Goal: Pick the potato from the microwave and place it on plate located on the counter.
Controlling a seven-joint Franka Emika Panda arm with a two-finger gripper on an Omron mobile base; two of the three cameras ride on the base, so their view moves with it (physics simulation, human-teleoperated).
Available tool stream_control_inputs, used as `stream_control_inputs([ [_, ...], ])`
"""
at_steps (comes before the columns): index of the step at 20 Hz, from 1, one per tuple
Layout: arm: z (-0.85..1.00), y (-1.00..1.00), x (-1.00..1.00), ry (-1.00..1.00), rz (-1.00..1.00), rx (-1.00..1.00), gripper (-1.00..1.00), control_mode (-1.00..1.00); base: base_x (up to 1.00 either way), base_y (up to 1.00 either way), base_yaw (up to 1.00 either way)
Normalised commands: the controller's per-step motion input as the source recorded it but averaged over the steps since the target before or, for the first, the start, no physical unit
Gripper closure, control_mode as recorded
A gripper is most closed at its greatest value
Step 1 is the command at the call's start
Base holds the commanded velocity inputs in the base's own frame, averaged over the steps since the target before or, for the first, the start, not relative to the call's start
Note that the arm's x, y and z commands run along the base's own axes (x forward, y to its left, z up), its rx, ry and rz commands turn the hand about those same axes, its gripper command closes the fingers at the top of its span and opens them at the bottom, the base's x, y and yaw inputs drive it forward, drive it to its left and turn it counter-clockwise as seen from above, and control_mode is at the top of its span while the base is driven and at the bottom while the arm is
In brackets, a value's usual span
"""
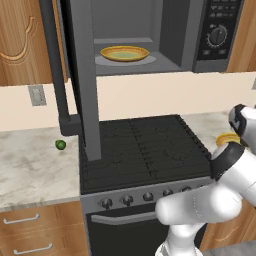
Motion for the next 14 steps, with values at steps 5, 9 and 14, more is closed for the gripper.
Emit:
stream_control_inputs([
  [5,-0.27,-0.3,0.25,0.02,-0.03,0.0,1.0,-1.0,0.0,0.0,0.0],
  [9,-0.22,-0.08,0.5,0.0,0.0,0.01,1.0,-1.0,0.0,0.0,0.0],
  [14,-0.3,-0.13,0.3,0.0,0.0,0.0,1.0,-1.0,0.0,0.0,0.0],
])
